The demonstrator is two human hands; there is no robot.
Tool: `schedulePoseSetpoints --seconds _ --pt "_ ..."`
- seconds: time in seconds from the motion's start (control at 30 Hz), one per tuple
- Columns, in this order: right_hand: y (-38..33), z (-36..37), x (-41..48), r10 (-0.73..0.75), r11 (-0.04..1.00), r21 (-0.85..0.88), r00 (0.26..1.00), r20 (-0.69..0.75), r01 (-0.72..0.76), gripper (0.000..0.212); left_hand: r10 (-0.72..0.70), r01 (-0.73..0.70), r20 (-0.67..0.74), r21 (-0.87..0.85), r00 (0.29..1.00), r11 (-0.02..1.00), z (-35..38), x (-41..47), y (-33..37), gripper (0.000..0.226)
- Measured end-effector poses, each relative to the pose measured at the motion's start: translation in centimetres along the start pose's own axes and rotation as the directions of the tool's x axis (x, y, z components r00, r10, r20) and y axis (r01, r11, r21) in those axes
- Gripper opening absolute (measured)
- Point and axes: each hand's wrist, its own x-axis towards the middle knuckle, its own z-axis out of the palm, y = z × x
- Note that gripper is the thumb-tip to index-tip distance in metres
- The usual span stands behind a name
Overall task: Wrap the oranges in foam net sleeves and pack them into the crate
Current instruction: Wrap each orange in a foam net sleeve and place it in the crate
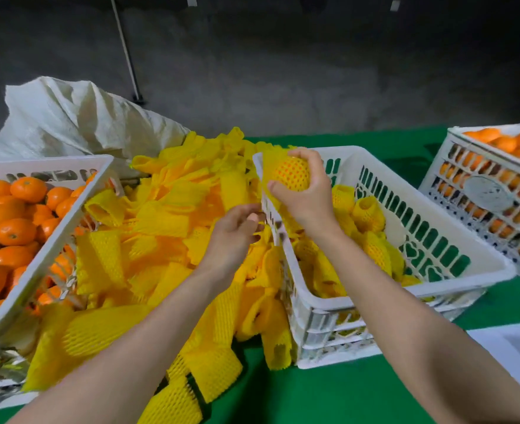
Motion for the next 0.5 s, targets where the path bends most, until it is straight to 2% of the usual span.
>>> schedulePoseSetpoints --seconds 0.1,0.17,0.23,0.3,0.43,0.5 --pt "3.4 -2.7 3.5 0.204 0.959 -0.196 0.979 -0.021 -0.204 0.047 0.095 -0.116 0.105 0.218 0.99 0.969 3.2 -0.1 0.9 0.026" --pt "5.6 -3.6 4.6 0.364 0.851 -0.441 0.925 0.109 -0.284 0.049 0.097 -0.136 0.131 0.327 0.987 0.935 3.9 0.8 0.2 0.031" --pt "7.4 -3.6 4.7 0.479 0.738 -0.644 0.83 0.286 -0.203 0.053 0.092 -0.137 0.134 0.383 0.987 0.914 4.2 1.4 0.0 0.033" --pt "8.3 -2.8 4.3 0.547 0.676 -0.73 0.733 0.404 -0.102 0.054 0.092 -0.136 0.126 0.408 0.988 0.903 4.2 1.7 -0.1 0.035" --pt "8.5 -1.8 3.4 0.597 0.638 -0.77 0.64 0.485 -0.012 0.057 0.064 -0.123 0.161 0.392 0.985 0.912 3.8 1.4 0.2 0.036" --pt "8.9 -1.6 2.7 0.649 0.599 -0.8 0.563 0.512 0.036 0.065 0.042 -0.117 0.201 0.378 0.979 0.918 3.5 1.1 0.6 0.035"
